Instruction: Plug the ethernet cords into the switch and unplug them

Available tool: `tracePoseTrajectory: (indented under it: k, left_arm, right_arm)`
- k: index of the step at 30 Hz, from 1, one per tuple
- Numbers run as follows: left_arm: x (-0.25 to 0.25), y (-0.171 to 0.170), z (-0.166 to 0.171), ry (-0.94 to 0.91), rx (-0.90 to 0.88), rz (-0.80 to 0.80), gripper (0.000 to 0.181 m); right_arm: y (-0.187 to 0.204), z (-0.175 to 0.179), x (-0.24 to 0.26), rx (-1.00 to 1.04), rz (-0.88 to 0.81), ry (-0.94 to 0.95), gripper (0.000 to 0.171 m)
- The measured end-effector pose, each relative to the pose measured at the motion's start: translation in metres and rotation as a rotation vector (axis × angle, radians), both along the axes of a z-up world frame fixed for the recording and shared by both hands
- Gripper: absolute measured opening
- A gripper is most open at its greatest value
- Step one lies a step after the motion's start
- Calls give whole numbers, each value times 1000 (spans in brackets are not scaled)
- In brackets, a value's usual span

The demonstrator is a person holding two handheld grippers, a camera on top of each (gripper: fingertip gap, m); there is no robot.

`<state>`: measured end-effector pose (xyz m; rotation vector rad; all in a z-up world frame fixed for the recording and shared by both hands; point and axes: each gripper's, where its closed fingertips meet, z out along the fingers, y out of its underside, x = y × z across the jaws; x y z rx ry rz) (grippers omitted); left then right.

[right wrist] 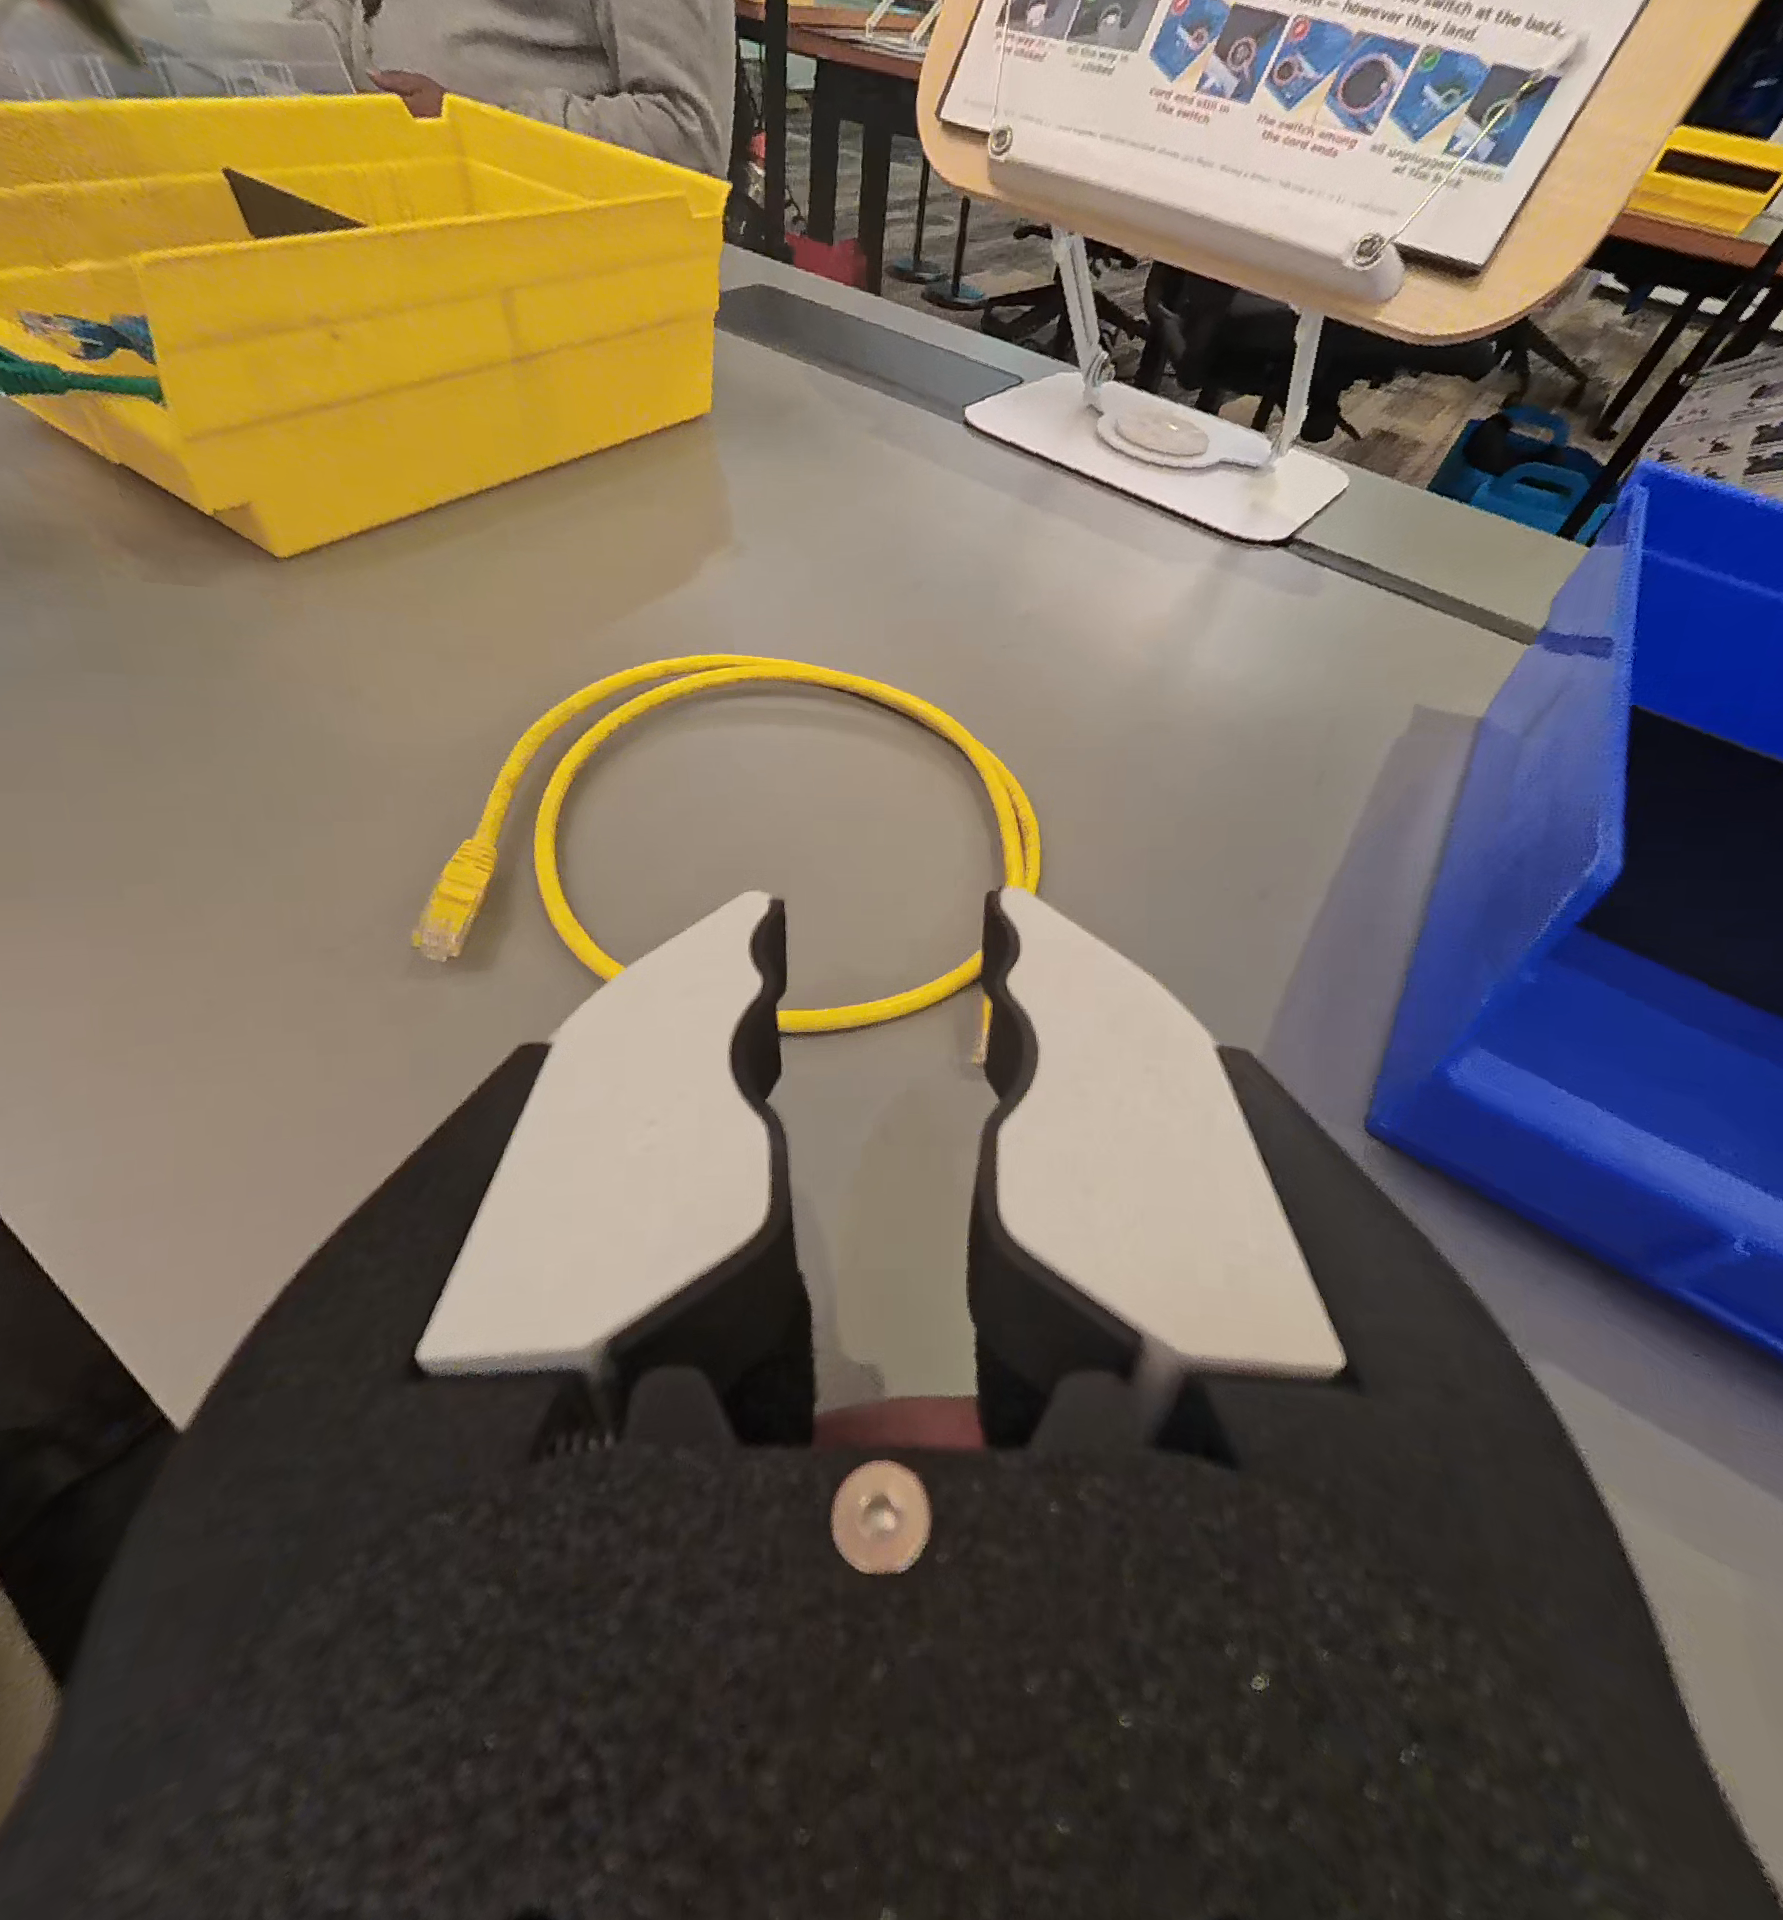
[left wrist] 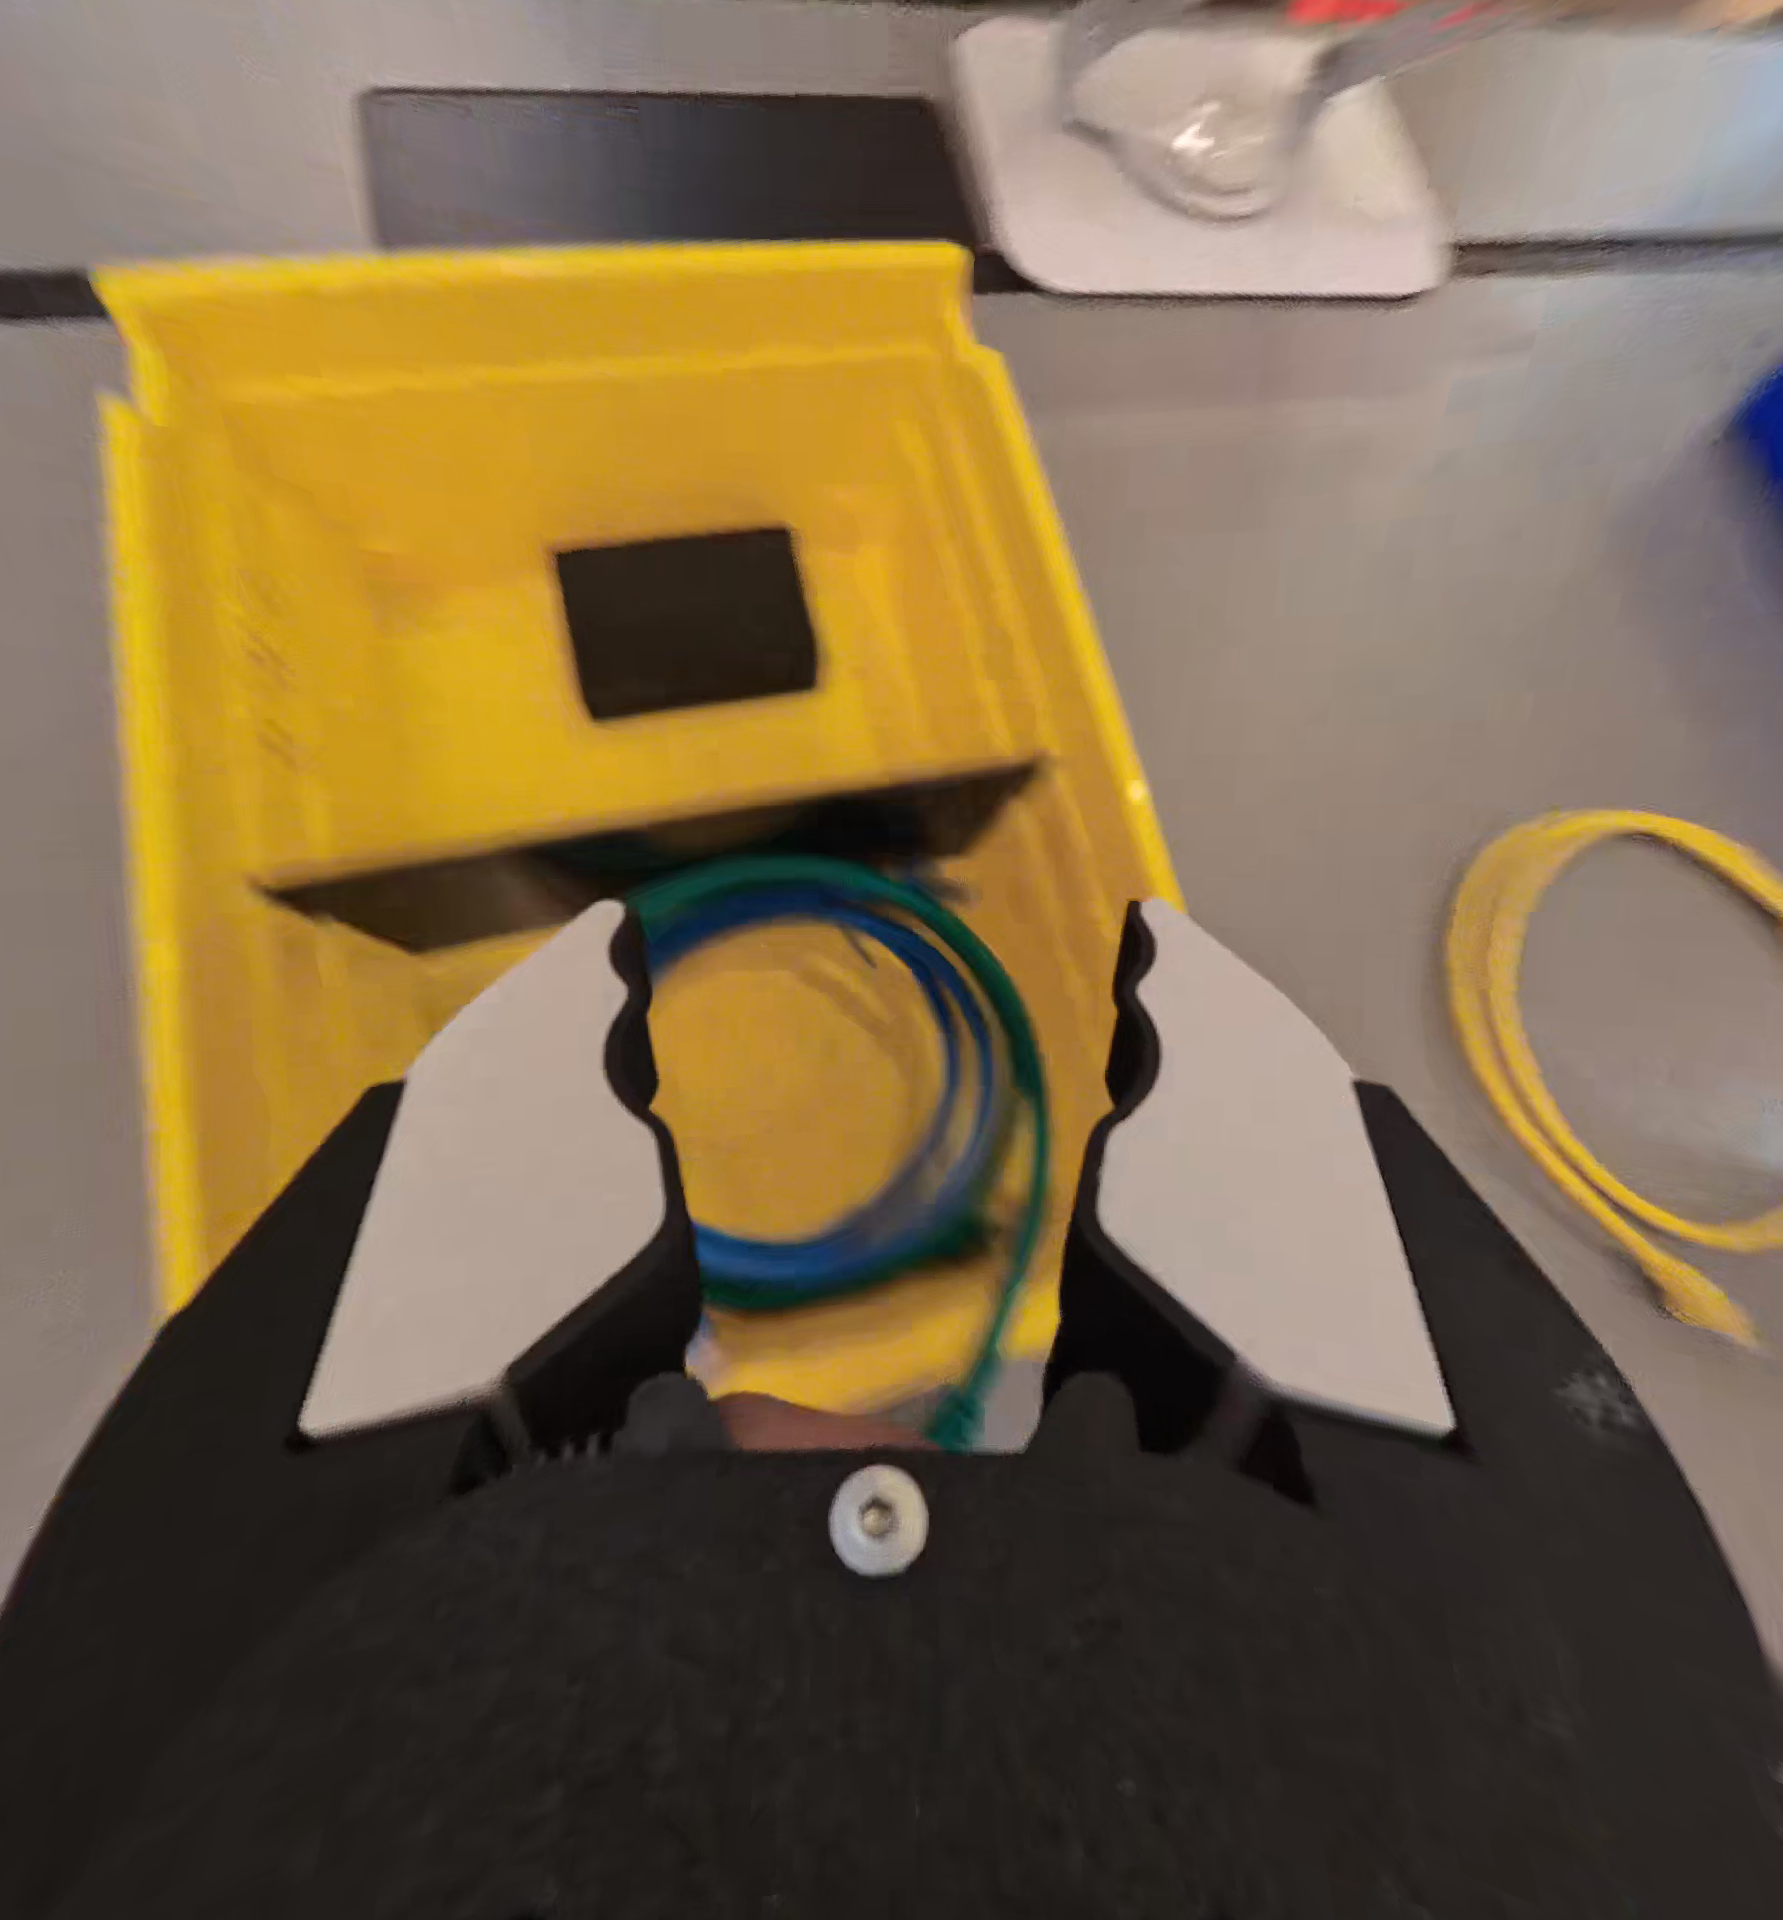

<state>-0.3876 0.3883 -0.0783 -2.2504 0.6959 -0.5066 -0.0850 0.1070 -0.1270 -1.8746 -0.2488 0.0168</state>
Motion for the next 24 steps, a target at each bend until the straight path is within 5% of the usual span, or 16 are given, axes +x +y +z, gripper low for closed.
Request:
tracePoseTrajectory:
  k: [4,8,16,24]
  left_arm:
    - [24,90,-22,277,-131,46,87]
    - [34,139,-72,486,-282,91,91]
    - [40,151,-130,515,-496,140,96]
    - [37,150,-110,447,-448,40,96]
  right_arm:
    - [2,-3,2,-8,-9,-20,36]
    - [1,-12,11,-40,-28,16,36]
    - [-4,-18,29,-74,-71,118,36]
    - [-1,-17,23,-79,-50,125,36]
